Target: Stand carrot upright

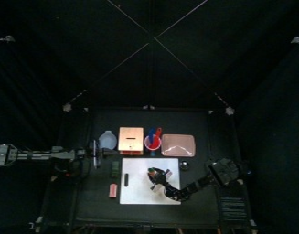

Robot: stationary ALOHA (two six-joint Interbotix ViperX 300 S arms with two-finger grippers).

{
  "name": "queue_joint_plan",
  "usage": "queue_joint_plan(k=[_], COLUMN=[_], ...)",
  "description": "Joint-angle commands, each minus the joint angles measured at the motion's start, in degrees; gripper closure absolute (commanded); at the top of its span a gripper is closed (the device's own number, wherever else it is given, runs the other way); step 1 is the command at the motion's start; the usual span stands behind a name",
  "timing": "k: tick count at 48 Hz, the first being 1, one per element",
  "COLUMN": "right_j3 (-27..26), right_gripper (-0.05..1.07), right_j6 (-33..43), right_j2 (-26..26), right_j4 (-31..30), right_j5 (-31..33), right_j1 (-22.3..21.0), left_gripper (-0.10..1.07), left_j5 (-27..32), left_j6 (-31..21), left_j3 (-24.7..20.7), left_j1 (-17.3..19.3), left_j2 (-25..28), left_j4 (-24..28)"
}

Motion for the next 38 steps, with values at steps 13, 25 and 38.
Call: queue_joint_plan(k=[13, 25, 38], right_j3=[1.05, 1.14, 1.05], right_gripper=[0.24, 0.24, 0.24], right_j6=[0.18, 0.26, 0.26], right_j2=[-2.72, -2.81, -2.90], right_j4=[0.35, 0.70, 0.79], right_j5=[-0.09, -0.26, -0.09], right_j1=[-0.26, -0.44, -0.44], left_gripper=[0.96, 0.96, 0.96], left_j5=[-0.53, -0.53, -0.53], left_j6=[0.00, 0.00, 0.00], left_j3=[-0.97, -0.70, -0.62], left_j1=[0.09, 0.09, 0.09], left_j2=[0.26, 0.35, 0.26], left_j4=[-0.09, -0.09, -0.09])
